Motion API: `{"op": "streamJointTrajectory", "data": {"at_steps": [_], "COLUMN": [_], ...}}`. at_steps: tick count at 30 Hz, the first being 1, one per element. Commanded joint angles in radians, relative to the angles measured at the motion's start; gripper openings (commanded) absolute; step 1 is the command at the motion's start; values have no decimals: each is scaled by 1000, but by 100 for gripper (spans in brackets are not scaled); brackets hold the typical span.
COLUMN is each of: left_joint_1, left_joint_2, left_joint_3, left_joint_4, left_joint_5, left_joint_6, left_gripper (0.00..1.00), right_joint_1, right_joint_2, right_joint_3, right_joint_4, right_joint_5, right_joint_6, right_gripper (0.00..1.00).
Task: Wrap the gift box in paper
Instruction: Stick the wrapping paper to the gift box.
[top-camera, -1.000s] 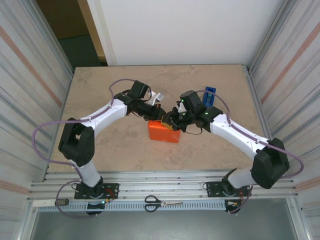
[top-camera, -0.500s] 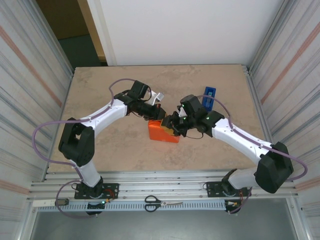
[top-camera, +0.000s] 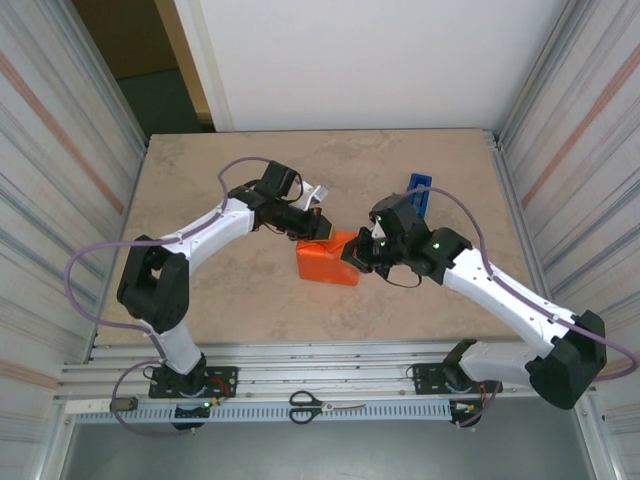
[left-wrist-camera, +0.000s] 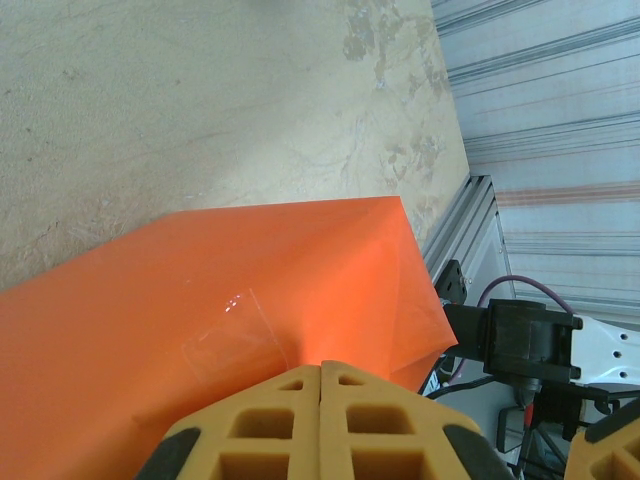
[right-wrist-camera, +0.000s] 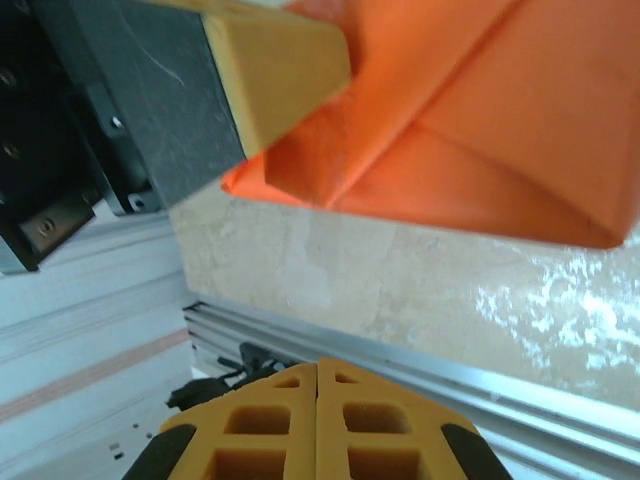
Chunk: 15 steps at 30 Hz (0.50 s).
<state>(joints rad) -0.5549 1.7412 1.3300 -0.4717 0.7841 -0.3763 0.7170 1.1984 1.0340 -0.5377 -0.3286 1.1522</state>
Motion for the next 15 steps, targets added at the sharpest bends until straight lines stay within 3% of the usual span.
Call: {"op": "streamJointTrajectory", "data": {"at_steps": [1, 6, 15], "left_joint_1": [-31, -30, -31], "left_joint_2": [66, 66, 67], "left_joint_3": [-58, -60, -61], "left_joint_4": [-102, -101, -94], "left_joint_5": [-42, -42, -35], "left_joint_6": [27, 27, 25], "left_gripper": [0, 0, 0], "right_joint_1": [-23, -34, -25], "right_joint_2": [55, 133, 165], "right_joint_3": [21, 33, -30], "right_joint_4": [104, 208, 222], "right_joint_5": [24, -33, -77], "right_joint_6": [-39, -57, -77], "right_gripper": [0, 0, 0]}}
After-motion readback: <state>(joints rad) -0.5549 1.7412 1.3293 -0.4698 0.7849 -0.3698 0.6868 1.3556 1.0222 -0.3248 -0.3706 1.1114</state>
